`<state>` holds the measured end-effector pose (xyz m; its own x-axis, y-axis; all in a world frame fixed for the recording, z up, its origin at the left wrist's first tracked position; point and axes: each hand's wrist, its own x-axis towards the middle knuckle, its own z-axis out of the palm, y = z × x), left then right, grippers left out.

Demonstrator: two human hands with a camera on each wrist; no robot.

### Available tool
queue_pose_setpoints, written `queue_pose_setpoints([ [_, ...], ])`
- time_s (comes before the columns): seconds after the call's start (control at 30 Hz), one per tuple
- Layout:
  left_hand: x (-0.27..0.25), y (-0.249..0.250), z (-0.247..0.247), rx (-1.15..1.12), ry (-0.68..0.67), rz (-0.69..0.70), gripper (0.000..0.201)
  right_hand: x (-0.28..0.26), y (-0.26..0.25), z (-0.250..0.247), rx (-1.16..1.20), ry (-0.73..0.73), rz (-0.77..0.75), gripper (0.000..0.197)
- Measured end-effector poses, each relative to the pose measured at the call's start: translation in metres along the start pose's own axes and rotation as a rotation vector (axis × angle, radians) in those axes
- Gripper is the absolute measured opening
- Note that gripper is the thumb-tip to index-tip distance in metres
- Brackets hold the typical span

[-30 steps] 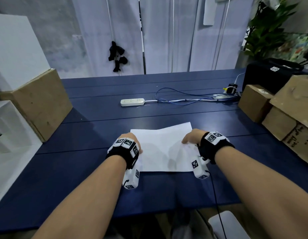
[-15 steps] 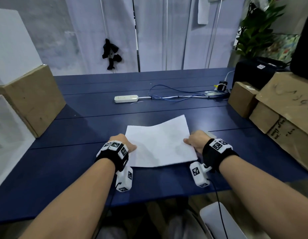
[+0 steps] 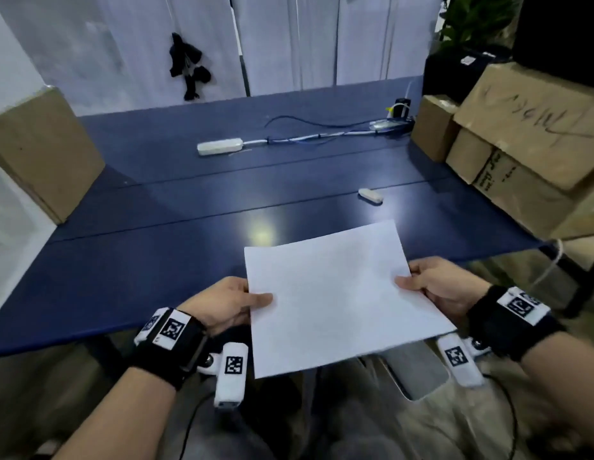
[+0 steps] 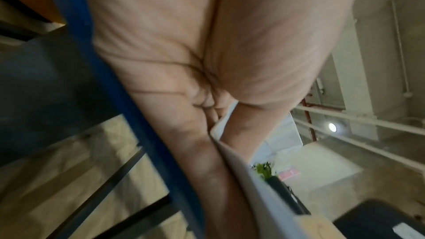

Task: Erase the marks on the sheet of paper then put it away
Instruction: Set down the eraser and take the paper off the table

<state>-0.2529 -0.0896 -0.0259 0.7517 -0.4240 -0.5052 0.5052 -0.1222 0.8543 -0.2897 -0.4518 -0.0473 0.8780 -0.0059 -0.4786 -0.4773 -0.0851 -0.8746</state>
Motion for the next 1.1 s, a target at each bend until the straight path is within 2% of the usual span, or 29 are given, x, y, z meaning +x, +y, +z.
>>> queue_pose_setpoints([
  [0.13,0.011,-0.048,0.030,-0.025,-0.039,-0.060,0.023,-0.004,0.070,-0.025,-0.078,0.093,0.082,0.029],
  [0.23,0.034,-0.085,0.049,0.057,0.016,-0.129,0.016,0.019,0.124,-0.034,-0.316,0.136,0.139,0.037],
  [0.3,0.060,-0.106,0.057,0.173,0.088,-0.166,0.015,0.041,0.145,-0.035,-0.440,0.158,0.118,0.027],
  [0.4,0.101,-0.124,0.068,0.456,0.131,-0.187,0.028,0.074,0.166,-0.040,-0.724,0.117,0.134,0.022],
  [0.47,0.120,-0.127,0.079,0.596,0.144,-0.211,0.029,0.092,0.175,-0.043,-0.852,0.096,0.219,0.037],
  [0.53,0.140,-0.129,0.088,0.634,0.150,-0.258,0.031,0.099,0.169,-0.036,-1.004,0.058,0.178,0.050],
  [0.6,0.150,-0.131,0.097,0.573,0.174,-0.303,0.035,0.090,0.146,-0.011,-0.984,-0.026,0.002,0.046],
  [0.67,0.163,-0.133,0.102,0.496,0.155,-0.305,0.040,0.076,0.127,0.020,-0.740,-0.207,-0.131,0.042],
  [0.73,0.173,-0.132,0.108,0.425,0.122,-0.323,0.041,0.065,0.131,0.043,-0.577,-0.430,-0.141,0.048],
  [0.77,0.176,-0.131,0.112,0.438,0.118,-0.361,0.039,0.062,0.140,0.049,-0.542,-0.480,-0.142,0.054],
  [0.83,0.180,-0.126,0.115,0.527,0.154,-0.454,0.034,0.070,0.174,0.044,-0.521,-0.477,-0.106,0.069],
  [0.93,0.184,-0.123,0.116,0.871,0.050,-0.411,0.038,0.091,0.220,0.012,-0.613,-0.416,0.066,0.071],
  [1.0,0.190,-0.125,0.116,0.926,0.005,-0.400,0.038,0.105,0.244,-0.013,-0.679,-0.338,0.232,0.076],
  [1.03,0.195,-0.124,0.119,0.942,0.000,-0.409,0.038,0.114,0.257,-0.024,-0.736,-0.298,0.285,0.085],
  [1.07,0.198,-0.126,0.121,0.942,-0.015,-0.419,0.040,0.128,0.269,-0.036,-0.783,-0.248,0.326,0.091],
  [1.1,0.200,-0.127,0.124,0.913,-0.015,-0.403,0.044,0.136,0.260,-0.042,-0.830,-0.178,0.332,0.087],
])
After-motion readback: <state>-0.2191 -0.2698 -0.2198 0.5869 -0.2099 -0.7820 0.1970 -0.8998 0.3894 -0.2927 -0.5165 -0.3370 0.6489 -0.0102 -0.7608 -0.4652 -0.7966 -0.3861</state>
